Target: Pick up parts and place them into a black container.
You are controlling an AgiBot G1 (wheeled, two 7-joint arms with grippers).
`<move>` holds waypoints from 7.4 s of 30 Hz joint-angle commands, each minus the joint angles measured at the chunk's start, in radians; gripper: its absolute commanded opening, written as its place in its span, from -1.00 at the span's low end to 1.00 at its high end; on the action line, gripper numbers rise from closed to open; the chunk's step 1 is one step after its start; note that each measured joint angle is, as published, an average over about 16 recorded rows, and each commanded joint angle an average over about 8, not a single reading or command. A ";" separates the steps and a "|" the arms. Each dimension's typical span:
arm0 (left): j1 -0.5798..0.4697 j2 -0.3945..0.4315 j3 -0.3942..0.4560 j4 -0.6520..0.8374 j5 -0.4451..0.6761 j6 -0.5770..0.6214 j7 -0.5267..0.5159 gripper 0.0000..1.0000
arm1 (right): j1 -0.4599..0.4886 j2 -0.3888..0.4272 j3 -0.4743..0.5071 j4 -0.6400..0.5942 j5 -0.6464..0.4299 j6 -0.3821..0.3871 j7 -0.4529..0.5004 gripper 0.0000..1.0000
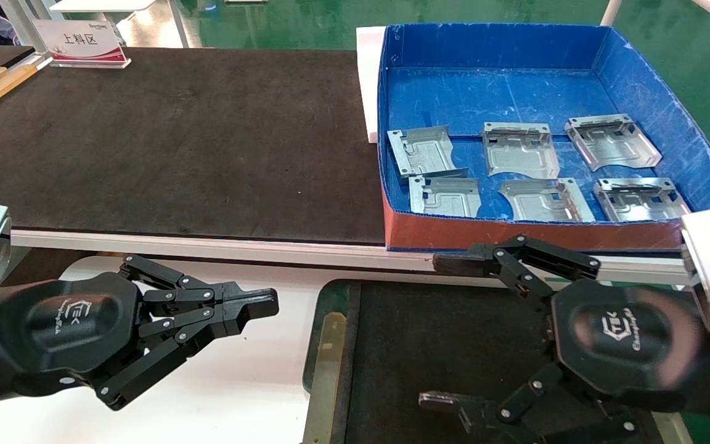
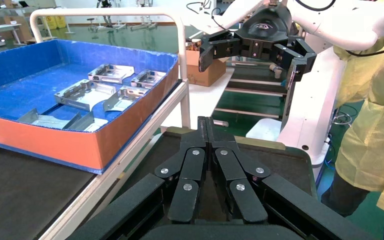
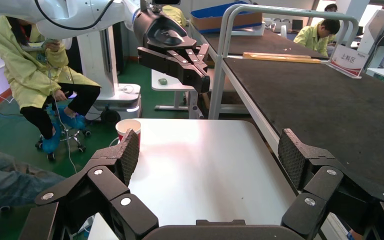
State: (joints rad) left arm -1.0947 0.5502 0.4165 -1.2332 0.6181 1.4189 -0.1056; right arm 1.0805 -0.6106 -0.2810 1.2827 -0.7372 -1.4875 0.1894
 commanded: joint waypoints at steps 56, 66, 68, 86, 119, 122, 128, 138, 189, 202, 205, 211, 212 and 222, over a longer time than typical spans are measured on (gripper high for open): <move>0.000 0.000 0.000 0.000 0.000 0.000 0.000 1.00 | 0.669 -0.423 -0.204 -1.076 -0.520 0.525 0.052 1.00; 0.000 0.000 0.000 0.000 0.000 0.000 0.000 1.00 | 0.749 -0.528 -0.253 -1.221 -0.592 0.632 0.158 1.00; 0.000 0.000 0.000 0.000 0.000 0.000 0.000 1.00 | 0.756 -0.548 -0.259 -1.237 -0.600 0.645 0.176 1.00; 0.000 0.000 0.000 0.000 0.000 0.000 0.000 1.00 | 0.785 -0.673 -0.314 -1.337 -0.680 0.752 0.303 1.00; 0.000 0.000 0.000 0.000 0.000 0.000 0.000 1.00 | 0.796 -0.674 -0.359 -1.342 -0.743 0.754 0.354 -1.00; 0.000 0.000 0.000 0.000 0.000 0.000 0.000 1.00 | 0.799 -0.671 -0.360 -1.342 -0.746 0.748 0.354 -1.00; 0.000 0.000 0.000 0.000 0.000 0.000 0.000 1.00 | 0.805 -0.668 -0.363 -1.341 -0.750 0.738 0.352 -1.00; 0.000 0.000 0.000 0.000 0.000 0.000 0.000 1.00 | 0.813 -0.669 -0.370 -1.345 -0.760 0.724 0.352 -1.00; 0.000 0.000 0.000 0.000 0.000 0.000 0.000 1.00 | 0.864 -0.337 -0.313 -0.873 -0.643 0.129 0.115 -1.00; 0.000 0.000 0.000 0.000 0.000 0.000 0.000 1.00 | 0.607 -0.096 -0.225 -0.156 -0.406 -0.001 0.346 -1.00; 0.000 0.000 0.000 0.000 0.000 0.000 0.000 1.00 | 0.528 -0.045 -0.210 -0.015 -0.366 0.033 0.405 -1.00; 0.000 0.000 0.000 0.000 0.000 0.000 0.000 1.00 | 0.401 0.004 -0.208 0.072 -0.311 0.031 0.394 -1.00; 0.000 0.000 0.000 0.000 0.000 0.000 0.000 1.00 | 0.384 0.007 -0.211 0.072 -0.306 0.026 0.382 -1.00; 0.000 0.000 0.000 0.000 0.000 0.000 0.000 1.00 | 0.200 0.007 -0.257 0.071 -0.307 0.014 0.258 -1.00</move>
State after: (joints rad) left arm -1.0948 0.5502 0.4166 -1.2332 0.6180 1.4189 -0.1056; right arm 1.2904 -0.6081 -0.5387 1.3526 -1.0543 -1.4659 0.4514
